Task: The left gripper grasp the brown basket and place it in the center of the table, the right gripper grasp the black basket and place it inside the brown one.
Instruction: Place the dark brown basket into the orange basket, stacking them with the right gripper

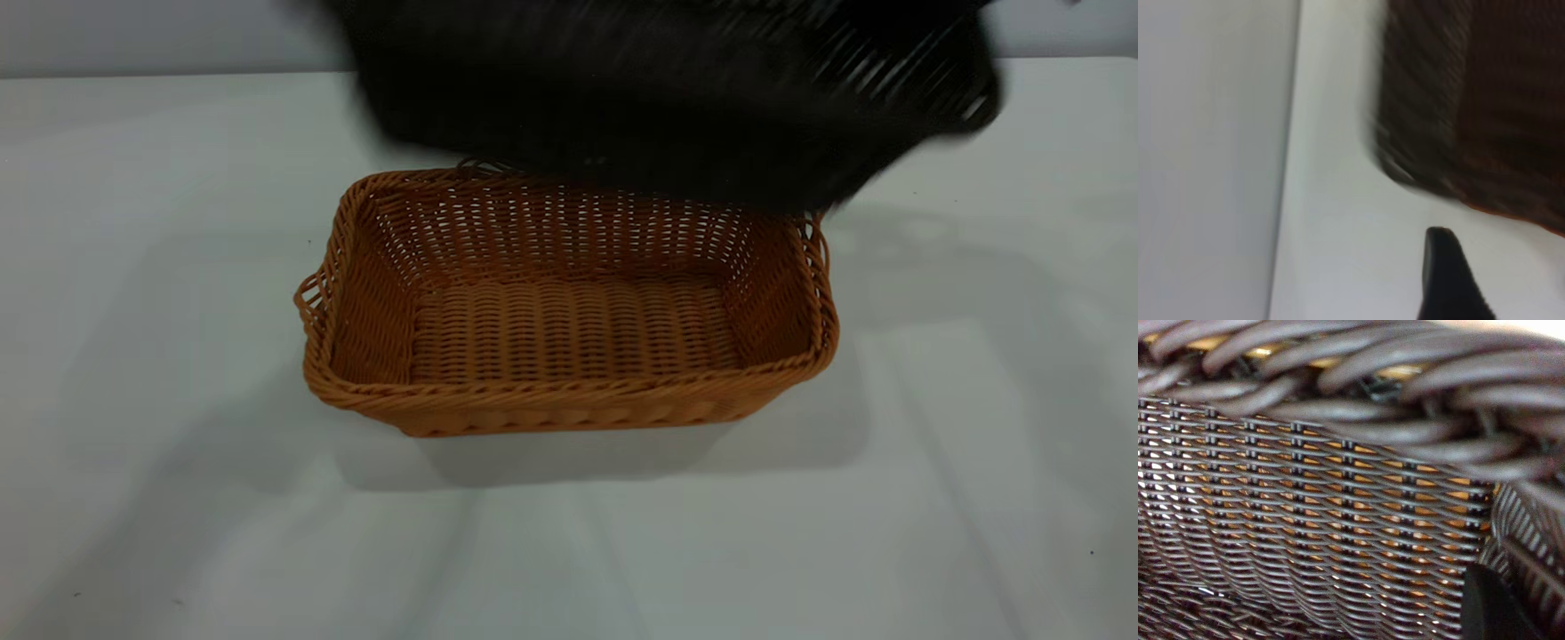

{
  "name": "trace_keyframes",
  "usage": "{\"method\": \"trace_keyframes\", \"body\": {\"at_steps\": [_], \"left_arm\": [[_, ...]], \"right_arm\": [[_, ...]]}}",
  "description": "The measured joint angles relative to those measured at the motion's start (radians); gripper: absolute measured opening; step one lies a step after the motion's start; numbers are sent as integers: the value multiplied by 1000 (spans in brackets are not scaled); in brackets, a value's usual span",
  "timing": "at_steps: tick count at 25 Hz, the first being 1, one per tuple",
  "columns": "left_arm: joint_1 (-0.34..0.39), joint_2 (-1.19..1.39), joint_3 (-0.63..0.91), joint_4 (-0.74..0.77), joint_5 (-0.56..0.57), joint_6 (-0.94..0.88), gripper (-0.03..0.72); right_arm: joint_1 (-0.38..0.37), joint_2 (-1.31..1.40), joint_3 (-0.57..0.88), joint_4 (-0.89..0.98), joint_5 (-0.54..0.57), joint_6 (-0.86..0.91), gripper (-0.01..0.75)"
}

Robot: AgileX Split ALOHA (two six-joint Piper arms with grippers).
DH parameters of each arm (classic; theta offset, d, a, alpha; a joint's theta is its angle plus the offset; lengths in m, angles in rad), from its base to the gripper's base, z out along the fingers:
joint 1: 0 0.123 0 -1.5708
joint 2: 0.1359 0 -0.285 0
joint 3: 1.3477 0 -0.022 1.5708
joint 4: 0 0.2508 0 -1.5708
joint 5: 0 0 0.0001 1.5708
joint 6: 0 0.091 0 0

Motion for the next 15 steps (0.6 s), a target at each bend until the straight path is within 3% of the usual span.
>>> {"method": "trace_keyframes", "body": {"at_steps": [5,15], "left_arm": [[0,-53,0,-1,2,-2,320],[0,-57,0,-1,32,-44,315]], "right_arm": [[106,83,0,-28,-52,4,86],[99,202,-3,-34,-207,21,87]]}}
